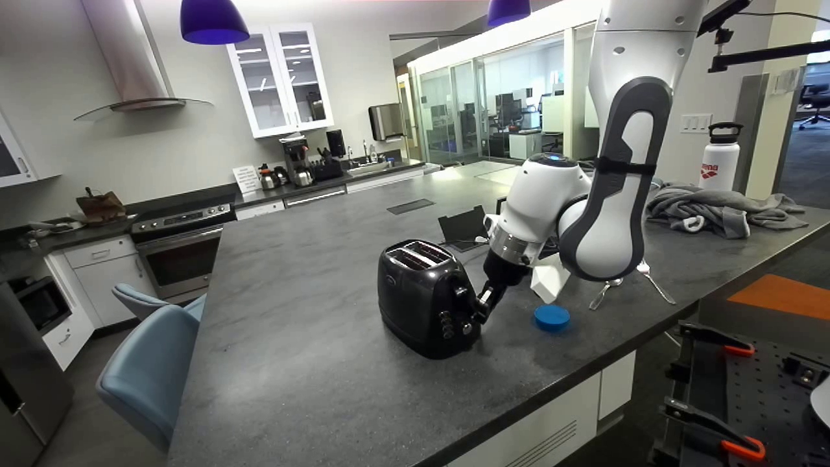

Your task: Press the button on the right bottom of the toaster

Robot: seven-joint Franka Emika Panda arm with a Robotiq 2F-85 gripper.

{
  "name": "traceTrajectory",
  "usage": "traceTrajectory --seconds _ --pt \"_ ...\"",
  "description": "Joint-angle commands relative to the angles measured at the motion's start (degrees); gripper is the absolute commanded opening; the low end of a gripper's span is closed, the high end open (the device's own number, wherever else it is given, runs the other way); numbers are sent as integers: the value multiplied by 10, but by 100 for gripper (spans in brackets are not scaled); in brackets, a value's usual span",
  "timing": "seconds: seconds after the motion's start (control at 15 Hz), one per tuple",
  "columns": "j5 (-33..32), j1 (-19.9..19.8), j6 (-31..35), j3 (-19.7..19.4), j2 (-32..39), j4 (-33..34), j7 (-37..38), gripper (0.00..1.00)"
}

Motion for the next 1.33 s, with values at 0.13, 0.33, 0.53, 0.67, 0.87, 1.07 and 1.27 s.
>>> traceTrajectory --seconds 0.13,0.33,0.53,0.67,0.87,1.07,1.27 --pt "51 98 -4 -85 -59 -48 -4 0" --pt "71 170 -9 -159 -122 -99 -22 0" --pt "70 218 1 -226 -194 -154 -53 0" --pt "79 240 7 -268 -233 -177 -98 0" --pt "36 222 -11 -265 -250 -136 -84 0" --pt "-1 213 -17 -261 -276 -124 -70 0" --pt "-29 201 -22 -254 -303 -130 -65 0"
